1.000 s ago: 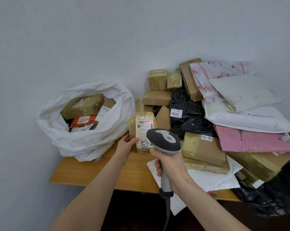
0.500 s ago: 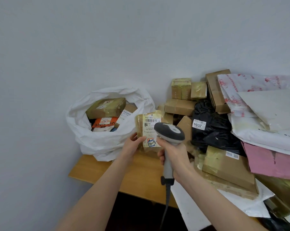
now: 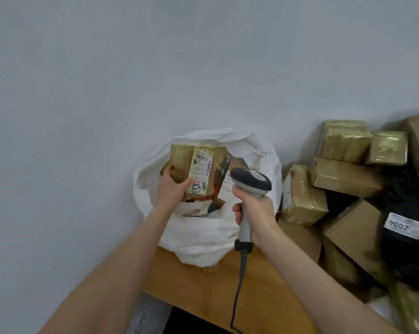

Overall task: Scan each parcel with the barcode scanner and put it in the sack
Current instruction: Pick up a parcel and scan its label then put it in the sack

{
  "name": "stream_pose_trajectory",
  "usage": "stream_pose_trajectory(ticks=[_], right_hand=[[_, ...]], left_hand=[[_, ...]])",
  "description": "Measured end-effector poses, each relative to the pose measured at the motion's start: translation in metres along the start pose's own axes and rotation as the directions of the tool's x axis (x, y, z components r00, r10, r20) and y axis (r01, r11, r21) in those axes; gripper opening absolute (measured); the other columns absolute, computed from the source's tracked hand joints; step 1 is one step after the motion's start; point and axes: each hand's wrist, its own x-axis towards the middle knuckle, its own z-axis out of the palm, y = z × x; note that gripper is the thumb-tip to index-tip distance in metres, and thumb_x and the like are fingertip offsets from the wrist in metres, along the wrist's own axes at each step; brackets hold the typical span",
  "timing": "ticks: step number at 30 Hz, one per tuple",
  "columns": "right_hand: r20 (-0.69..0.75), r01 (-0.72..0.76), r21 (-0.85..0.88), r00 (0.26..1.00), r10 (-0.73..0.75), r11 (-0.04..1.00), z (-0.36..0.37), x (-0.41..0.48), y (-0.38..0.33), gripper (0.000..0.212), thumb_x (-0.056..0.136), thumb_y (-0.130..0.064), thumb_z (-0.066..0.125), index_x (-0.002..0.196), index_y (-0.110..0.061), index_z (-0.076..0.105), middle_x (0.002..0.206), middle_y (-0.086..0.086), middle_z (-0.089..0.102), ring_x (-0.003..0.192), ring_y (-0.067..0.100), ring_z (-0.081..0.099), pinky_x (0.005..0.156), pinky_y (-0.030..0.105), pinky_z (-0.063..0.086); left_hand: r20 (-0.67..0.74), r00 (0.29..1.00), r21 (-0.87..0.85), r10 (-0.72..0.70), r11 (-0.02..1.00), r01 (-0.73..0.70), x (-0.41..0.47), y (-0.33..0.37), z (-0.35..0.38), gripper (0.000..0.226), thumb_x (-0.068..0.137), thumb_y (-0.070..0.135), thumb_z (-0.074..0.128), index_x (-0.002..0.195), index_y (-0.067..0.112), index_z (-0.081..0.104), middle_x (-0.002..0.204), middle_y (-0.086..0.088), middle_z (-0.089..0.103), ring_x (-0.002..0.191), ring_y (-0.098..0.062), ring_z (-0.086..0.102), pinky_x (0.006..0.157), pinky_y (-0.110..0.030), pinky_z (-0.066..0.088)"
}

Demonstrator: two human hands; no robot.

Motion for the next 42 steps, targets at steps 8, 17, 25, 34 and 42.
stream_pose_trajectory(ticks=[8,17,25,34,42], right_hand=[[-0.043,-0.069,-0.044,0.997,0.067,0.997,0.049,0.052,0.017,0.015,0.085,-0.018,0.073,0.080,-0.009,0.063,0.050,0.004,0.059,0.039,0.011,0.051,0.041,0.023,0.044],[-0.082,-0.103,-0.129,0.992,0.093,0.986,0.067,0.089,0.035,0.018,0.083,-0.018,0.074,0.073,-0.008,0.063,0.047,0.005,0.058,0.040,0.014,0.051,0.044,0.025,0.046],[-0.109,-0.142,-0.154,0.986,0.126,0.978,0.067,0.104,0.053,0.018,0.083,-0.017,0.075,0.077,-0.003,0.066,0.055,0.009,0.060,0.042,0.015,0.051,0.046,0.027,0.044],[-0.081,-0.153,-0.133,0.986,0.143,0.979,0.069,0.118,0.060,0.018,0.084,-0.018,0.075,0.076,-0.007,0.063,0.062,0.011,0.062,0.052,0.018,0.054,0.052,0.031,0.047],[-0.166,-0.127,-0.215,0.982,0.092,0.968,0.057,0.134,0.071,0.030,0.080,-0.026,0.079,0.101,-0.017,0.059,0.099,0.004,0.066,0.101,0.026,0.058,0.102,0.047,0.046]], left_hand=[[0.094,0.973,0.683,0.209,0.698,-0.215,0.026,-0.031,0.010,0.083,0.090,0.034,0.058,0.152,0.010,0.009,0.155,-0.016,0.023,0.139,-0.032,0.032,0.110,-0.045,0.035],[0.373,0.904,0.844,0.209,0.328,-0.424,0.029,-0.028,0.046,0.109,0.081,0.061,0.061,0.153,0.025,-0.013,0.157,-0.023,-0.020,0.145,-0.043,-0.012,0.113,-0.066,0.000],[0.415,0.904,0.883,0.106,0.191,-0.428,0.039,-0.033,0.044,0.103,0.075,0.048,0.075,0.151,0.029,0.007,0.151,-0.030,-0.027,0.142,-0.049,-0.016,0.107,-0.073,0.006],[0.607,0.795,0.760,-0.006,0.297,-0.578,0.051,-0.029,0.016,0.099,0.074,0.068,0.065,0.152,0.032,0.015,0.161,-0.012,-0.001,0.147,-0.036,0.002,0.114,-0.060,0.009],[0.489,0.870,0.829,-0.067,0.347,-0.439,0.058,-0.061,0.017,0.098,0.079,0.051,0.070,0.153,0.027,0.009,0.161,-0.012,-0.013,0.147,-0.040,0.004,0.113,-0.061,0.022]])
